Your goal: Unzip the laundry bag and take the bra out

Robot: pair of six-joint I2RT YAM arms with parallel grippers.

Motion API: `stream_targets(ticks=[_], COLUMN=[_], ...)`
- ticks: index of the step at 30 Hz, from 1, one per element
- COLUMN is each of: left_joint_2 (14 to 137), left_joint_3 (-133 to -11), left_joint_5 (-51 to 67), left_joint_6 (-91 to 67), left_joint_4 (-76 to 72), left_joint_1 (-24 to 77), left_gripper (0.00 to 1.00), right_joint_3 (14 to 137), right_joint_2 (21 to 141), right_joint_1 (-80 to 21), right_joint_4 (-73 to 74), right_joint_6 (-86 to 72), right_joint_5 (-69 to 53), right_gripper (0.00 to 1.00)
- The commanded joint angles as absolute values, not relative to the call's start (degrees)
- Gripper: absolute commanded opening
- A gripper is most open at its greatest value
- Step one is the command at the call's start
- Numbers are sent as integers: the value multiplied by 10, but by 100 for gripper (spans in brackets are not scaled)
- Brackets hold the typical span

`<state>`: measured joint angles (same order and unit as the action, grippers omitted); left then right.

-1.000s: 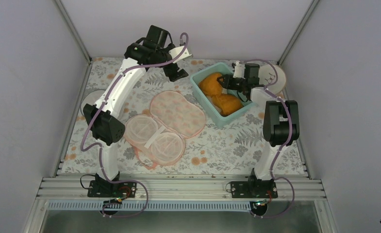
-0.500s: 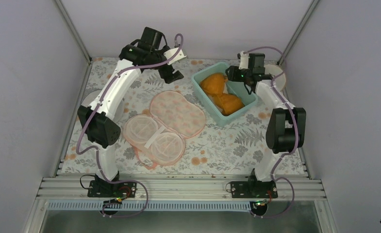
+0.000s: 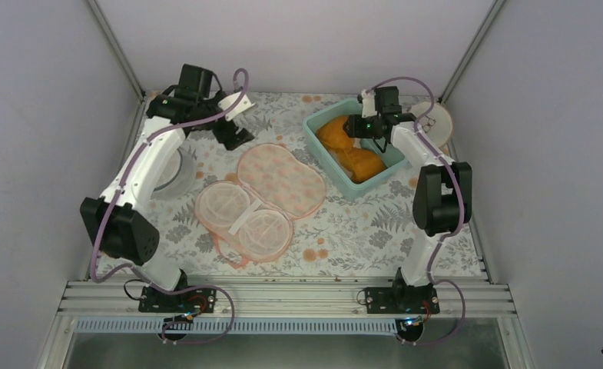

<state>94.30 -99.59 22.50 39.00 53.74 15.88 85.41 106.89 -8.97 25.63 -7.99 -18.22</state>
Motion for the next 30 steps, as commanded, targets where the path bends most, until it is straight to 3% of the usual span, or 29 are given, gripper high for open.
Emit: stream_targets(ticks=[1, 6, 13, 15, 16, 19, 30], left_joint_2=[880, 813, 732, 710, 701, 678, 666], left_joint_3=[-900, -802, -686, -639, -616, -562, -433], left_joint_5=[221, 209, 171, 145, 130, 99, 84], left_joint_6=[399, 395, 382, 385, 387, 392, 426], left_joint_4=[529, 528, 525, 516, 511, 507, 473], left_joint_1=[121, 89, 82, 81, 80, 78, 11], left_gripper=[96, 96, 96, 96, 96, 96, 95], right_joint_3=[893, 884, 793, 754, 738, 731, 917], right_joint_2=[1043, 949, 897, 899, 904, 945, 1171], right_joint_1=[-132, -231, -360, -390, -397, -409, -409], right_joint_4=[305, 306, 338, 333, 331, 336, 378], right_joint_6=[-73, -41, -123, -155, -164, -171, -94], right_joint_5=[-121, -24, -49, -44, -41, -29, 32], right_gripper=[49, 55, 59, 69, 73, 73, 75])
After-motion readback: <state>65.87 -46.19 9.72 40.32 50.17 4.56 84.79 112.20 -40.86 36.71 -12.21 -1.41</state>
